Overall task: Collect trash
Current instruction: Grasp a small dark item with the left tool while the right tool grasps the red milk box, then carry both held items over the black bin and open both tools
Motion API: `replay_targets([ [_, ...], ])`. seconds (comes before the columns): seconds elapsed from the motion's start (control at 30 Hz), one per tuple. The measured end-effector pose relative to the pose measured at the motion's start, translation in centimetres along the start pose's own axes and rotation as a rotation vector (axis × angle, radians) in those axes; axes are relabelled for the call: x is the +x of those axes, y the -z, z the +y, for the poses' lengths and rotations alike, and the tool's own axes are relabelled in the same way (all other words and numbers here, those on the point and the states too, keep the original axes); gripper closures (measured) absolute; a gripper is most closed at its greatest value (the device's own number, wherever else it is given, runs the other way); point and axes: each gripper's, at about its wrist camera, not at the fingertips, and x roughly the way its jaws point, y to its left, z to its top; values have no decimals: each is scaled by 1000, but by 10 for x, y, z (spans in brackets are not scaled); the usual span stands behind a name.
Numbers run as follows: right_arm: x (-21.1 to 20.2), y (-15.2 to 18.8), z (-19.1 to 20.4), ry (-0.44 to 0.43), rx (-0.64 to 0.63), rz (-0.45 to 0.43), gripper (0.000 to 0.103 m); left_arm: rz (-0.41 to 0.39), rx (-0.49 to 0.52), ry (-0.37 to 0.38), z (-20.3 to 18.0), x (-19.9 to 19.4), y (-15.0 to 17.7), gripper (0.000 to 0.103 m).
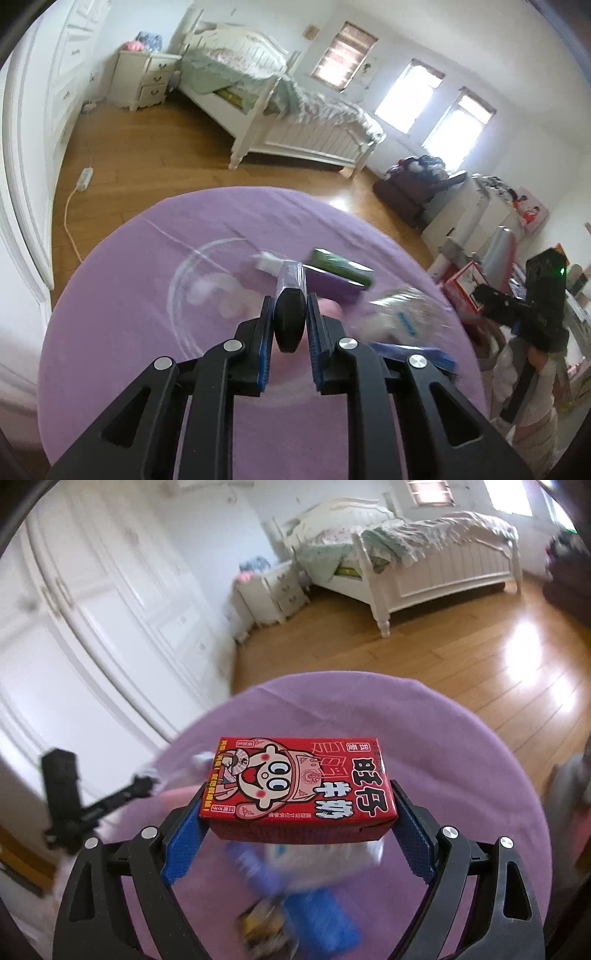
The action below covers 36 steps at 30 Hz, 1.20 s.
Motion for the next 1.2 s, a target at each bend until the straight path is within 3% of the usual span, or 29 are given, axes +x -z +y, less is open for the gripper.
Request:
replay_targets([
  [0.17, -64, 35, -4, -112, 114, -64, 15, -28, 55, 86, -60, -27, 18, 86],
  [0.3, -107, 60, -16, -151, 200, -119, 15, -16, 111, 173, -115, -31, 37, 86],
  [0.53, -181, 110, -63, -105, 328, -223, 15, 43, 240, 295, -217, -6, 78, 86],
  [0.77, -240, 151, -126, -54, 447, -311, 15, 141, 303, 410, -293, 35, 112, 86],
  [1.2, -300, 220, -230, 29, 676, -418, 15, 322, 391, 502, -369, 115, 152, 86],
])
